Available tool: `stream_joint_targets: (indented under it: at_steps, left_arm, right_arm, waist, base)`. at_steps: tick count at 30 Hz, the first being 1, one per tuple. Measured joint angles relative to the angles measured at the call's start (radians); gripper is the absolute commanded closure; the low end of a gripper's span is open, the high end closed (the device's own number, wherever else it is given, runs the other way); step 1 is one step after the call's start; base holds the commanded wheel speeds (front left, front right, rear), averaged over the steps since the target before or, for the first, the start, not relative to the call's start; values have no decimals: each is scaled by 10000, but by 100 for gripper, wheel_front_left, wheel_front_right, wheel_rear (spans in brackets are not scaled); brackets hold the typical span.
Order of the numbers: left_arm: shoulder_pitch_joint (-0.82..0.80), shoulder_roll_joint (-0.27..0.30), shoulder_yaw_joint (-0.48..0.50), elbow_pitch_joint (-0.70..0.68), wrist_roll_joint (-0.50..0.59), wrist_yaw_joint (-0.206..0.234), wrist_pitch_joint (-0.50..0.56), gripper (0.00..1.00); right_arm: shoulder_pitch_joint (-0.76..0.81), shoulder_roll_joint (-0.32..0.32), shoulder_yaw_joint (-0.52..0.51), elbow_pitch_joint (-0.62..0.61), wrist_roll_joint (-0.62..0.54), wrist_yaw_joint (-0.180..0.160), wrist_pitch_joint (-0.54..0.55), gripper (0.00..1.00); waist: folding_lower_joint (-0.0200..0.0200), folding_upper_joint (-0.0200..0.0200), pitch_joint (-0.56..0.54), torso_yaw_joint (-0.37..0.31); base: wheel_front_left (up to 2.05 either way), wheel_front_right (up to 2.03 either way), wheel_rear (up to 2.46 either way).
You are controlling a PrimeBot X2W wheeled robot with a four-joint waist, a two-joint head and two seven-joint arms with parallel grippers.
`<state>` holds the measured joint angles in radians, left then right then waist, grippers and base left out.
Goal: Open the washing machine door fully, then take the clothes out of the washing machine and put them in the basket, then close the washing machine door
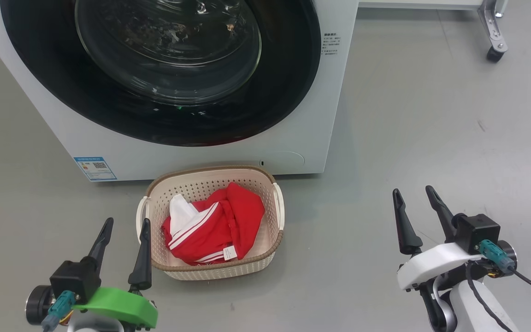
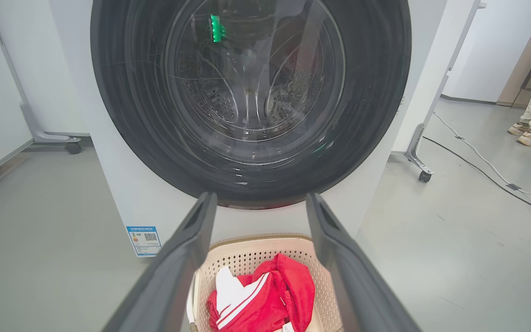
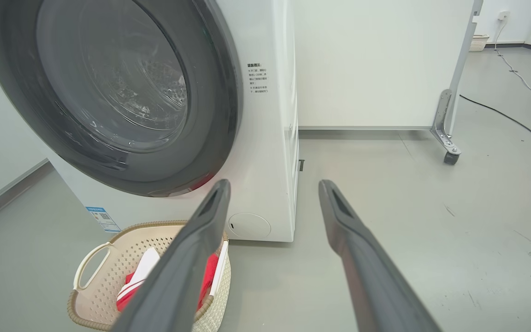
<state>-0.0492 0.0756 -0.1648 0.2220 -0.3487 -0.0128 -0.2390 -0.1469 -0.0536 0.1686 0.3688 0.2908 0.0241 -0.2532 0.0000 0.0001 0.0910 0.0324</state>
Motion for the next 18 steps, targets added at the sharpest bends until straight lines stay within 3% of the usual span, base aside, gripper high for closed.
stream_joint_targets:
  at_steps: [18]
  left_arm:
    - [132,23,-17,-219,0,84,13,0]
  right_arm:
    - [364,42,136,-441,0,-157,0,0]
  waist:
    - [0,0,-22,-12]
  base:
    - [0,0,0]
